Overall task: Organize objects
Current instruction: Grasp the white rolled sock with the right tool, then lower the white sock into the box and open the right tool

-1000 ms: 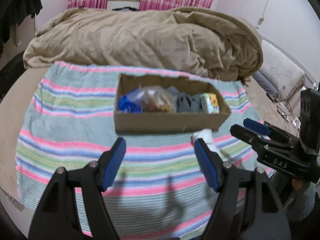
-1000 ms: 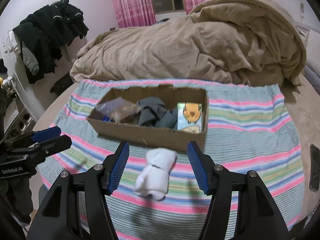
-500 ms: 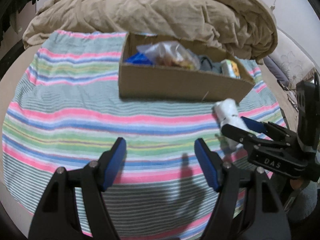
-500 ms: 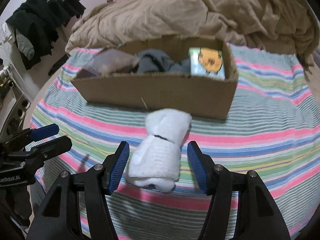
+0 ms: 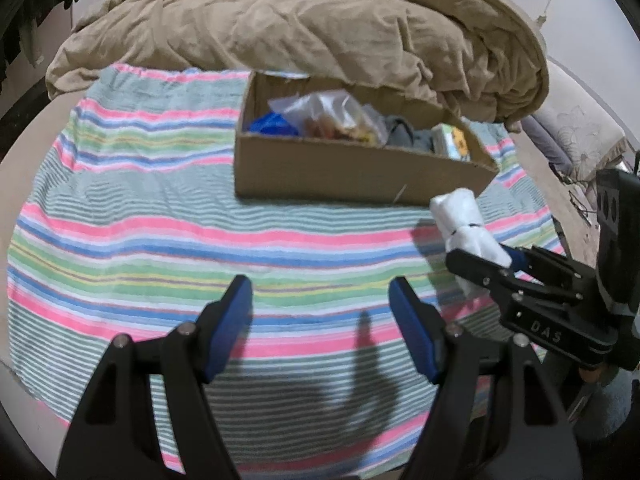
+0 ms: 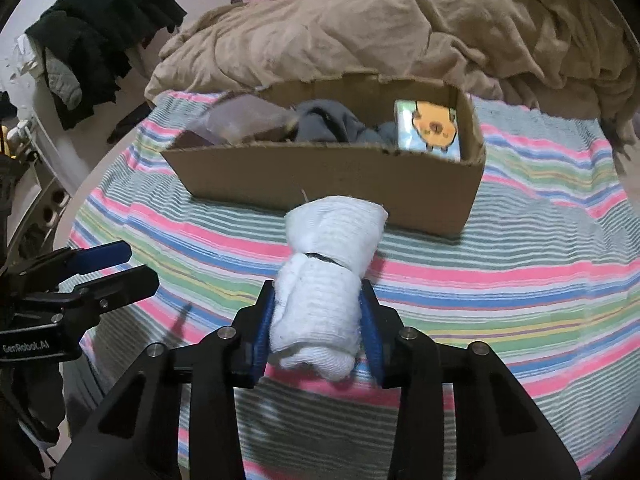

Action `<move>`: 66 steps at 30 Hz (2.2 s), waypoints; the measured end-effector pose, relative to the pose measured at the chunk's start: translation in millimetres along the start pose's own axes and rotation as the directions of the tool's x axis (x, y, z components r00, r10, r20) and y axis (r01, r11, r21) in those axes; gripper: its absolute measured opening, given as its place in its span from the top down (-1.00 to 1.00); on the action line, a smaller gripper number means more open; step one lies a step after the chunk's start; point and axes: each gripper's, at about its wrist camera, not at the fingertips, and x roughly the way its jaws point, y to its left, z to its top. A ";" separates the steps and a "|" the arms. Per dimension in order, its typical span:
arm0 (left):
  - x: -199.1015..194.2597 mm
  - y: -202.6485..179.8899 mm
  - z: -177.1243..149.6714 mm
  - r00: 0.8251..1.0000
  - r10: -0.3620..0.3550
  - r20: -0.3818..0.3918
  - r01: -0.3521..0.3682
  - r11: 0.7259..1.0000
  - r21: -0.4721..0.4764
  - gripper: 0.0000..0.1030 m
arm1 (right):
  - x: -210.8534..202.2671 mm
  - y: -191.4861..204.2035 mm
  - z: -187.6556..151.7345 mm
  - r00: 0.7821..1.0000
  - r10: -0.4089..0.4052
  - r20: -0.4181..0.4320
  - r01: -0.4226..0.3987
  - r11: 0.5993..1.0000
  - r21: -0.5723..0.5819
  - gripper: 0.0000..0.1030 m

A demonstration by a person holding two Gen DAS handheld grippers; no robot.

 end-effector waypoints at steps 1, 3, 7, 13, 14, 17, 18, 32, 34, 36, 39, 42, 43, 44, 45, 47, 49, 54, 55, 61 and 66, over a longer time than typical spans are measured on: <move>-4.2 -1.4 1.9 1.000 -0.001 0.008 0.001 1.000 0.002 -0.40 | -4.1 0.9 0.7 1.000 0.000 0.008 0.000 1.000 -0.002 0.20; -11.0 -2.9 4.9 1.000 -0.004 0.021 0.004 1.000 0.006 -0.40 | -14.5 2.6 4.1 1.000 0.003 0.029 -0.003 1.000 -0.007 0.20; -23.7 -4.6 11.2 0.999 -0.008 0.047 0.007 1.000 0.011 -0.40 | -34.1 4.1 10.3 0.997 0.007 0.072 -0.006 1.000 -0.011 0.20; -35.0 -10.3 23.1 0.997 -0.015 0.078 0.013 1.000 0.022 -0.40 | -54.9 8.2 23.4 0.992 0.010 0.125 -0.007 1.000 -0.026 0.20; -36.0 -11.5 25.6 0.996 -0.016 0.083 0.014 1.000 0.025 -0.40 | -56.9 8.5 26.2 0.991 0.009 0.132 -0.006 1.000 -0.028 0.20; -38.7 -16.7 35.2 0.994 -0.022 0.103 0.018 0.999 0.035 -0.40 | -60.3 7.1 34.2 0.989 0.006 0.151 -0.001 1.000 -0.031 0.20; -39.5 -18.3 39.1 0.994 -0.024 0.111 0.019 0.999 0.039 -0.40 | -60.3 6.4 35.8 0.988 0.005 0.154 0.000 1.000 -0.031 0.20; -33.0 -26.8 83.6 0.984 -0.027 0.175 0.015 0.998 0.068 -0.40 | -46.4 -10.9 77.8 0.980 -0.012 0.200 0.017 0.999 -0.027 0.20; -28.2 -25.6 88.9 0.983 -0.024 0.180 0.012 0.998 0.069 -0.40 | -40.2 -12.6 83.6 0.980 -0.012 0.198 0.018 0.999 -0.027 0.20; -21.8 -23.9 94.0 0.984 -0.017 0.178 0.005 0.998 0.065 -0.40 | -32.8 -14.1 88.9 0.981 -0.013 0.195 0.018 1.000 -0.022 0.20; -13.0 -21.6 99.7 0.984 -0.011 0.175 0.001 0.998 0.062 -0.40 | -21.8 -17.0 94.4 0.982 -0.012 0.189 0.015 1.000 -0.014 0.20; -1.6 -18.7 103.8 0.986 -0.004 0.169 -0.007 0.998 0.060 -0.40 | -9.3 -20.5 98.4 0.984 -0.014 0.178 0.015 1.000 -0.005 0.19; 3.6 -17.4 105.3 0.987 0.003 0.163 -0.012 0.998 0.058 -0.40 | -3.7 -22.2 99.5 0.985 -0.014 0.170 0.014 1.000 0.002 0.19; 7.4 -16.0 106.5 0.987 0.005 0.159 -0.014 0.998 0.057 -0.40 | 0.7 -23.8 100.2 0.986 -0.013 0.165 0.012 1.000 0.005 0.19; 12.5 -14.2 107.9 0.988 0.007 0.155 -0.015 0.998 0.054 -0.40 | 6.0 -25.3 101.1 0.987 -0.015 0.158 0.013 1.000 0.009 0.19; 19.9 -12.2 109.2 0.989 0.011 0.148 -0.019 0.999 0.050 -0.40 | 12.7 -27.3 102.6 0.989 -0.017 0.150 0.016 1.000 0.011 0.19; 28.0 -9.6 110.0 0.990 0.015 0.138 -0.022 0.999 0.045 -0.40 | 19.8 -27.7 103.8 0.990 -0.021 0.139 0.019 1.000 0.010 0.18; 43.1 -5.2 111.3 0.992 0.035 0.118 -0.040 0.999 0.036 -0.40 | 38.6 -29.2 107.2 0.994 -0.024 0.106 0.023 1.000 0.009 0.18; 43.9 -5.6 110.8 0.992 0.040 0.118 -0.045 0.998 0.038 -0.40 | 41.2 -29.6 107.5 0.994 -0.026 0.102 0.025 1.000 0.011 0.17; 43.3 -4.8 109.7 0.992 0.054 0.113 -0.060 0.997 0.046 -0.40 | 47.1 -31.5 107.9 0.994 -0.041 0.101 0.038 0.999 0.031 -0.06; 29.7 -4.1 105.3 0.990 0.052 0.131 -0.058 0.998 0.036 -0.40 | 38.9 -29.6 104.9 0.993 -0.048 0.106 0.045 0.999 0.027 -0.11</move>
